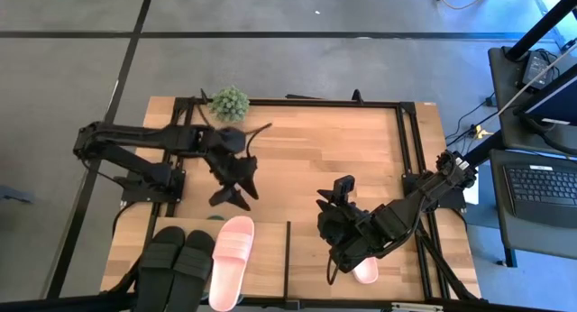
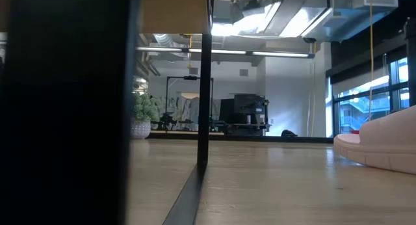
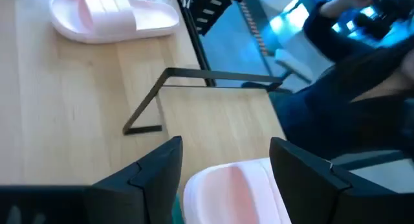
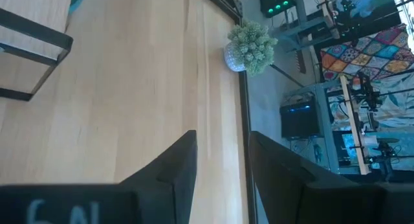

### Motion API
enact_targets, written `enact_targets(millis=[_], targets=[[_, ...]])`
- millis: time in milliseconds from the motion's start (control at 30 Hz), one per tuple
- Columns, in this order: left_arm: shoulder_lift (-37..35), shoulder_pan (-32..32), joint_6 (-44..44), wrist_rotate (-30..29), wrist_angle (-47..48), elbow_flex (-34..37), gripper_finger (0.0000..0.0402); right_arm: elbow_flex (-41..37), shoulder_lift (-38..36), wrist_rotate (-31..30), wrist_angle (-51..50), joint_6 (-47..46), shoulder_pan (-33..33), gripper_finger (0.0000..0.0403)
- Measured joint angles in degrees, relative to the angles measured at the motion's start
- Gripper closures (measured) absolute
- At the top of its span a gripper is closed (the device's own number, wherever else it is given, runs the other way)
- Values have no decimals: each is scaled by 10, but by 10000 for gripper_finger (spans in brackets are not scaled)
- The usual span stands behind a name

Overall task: Pick and place slides into the shelf
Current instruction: Put the left pink slipper on the shelf

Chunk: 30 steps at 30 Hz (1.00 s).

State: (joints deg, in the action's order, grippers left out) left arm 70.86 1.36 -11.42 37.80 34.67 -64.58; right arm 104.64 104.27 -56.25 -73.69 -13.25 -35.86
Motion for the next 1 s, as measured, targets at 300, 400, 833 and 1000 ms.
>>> enact_targets(millis=[300,400,833,1000], targets=[[58,-143,2,-174,-12,1,178,0,0,0,-9,2,0,260],[76,-183,18,-191,-46,1,178,0,0,0,-10,0,0,260],[111,-259,-12,-387,55,-95,178,0,0,0,-10,-7,0,260],[192,-261,-51,-407,171,-198,178,0,0,0,-10,-17,0,260]])
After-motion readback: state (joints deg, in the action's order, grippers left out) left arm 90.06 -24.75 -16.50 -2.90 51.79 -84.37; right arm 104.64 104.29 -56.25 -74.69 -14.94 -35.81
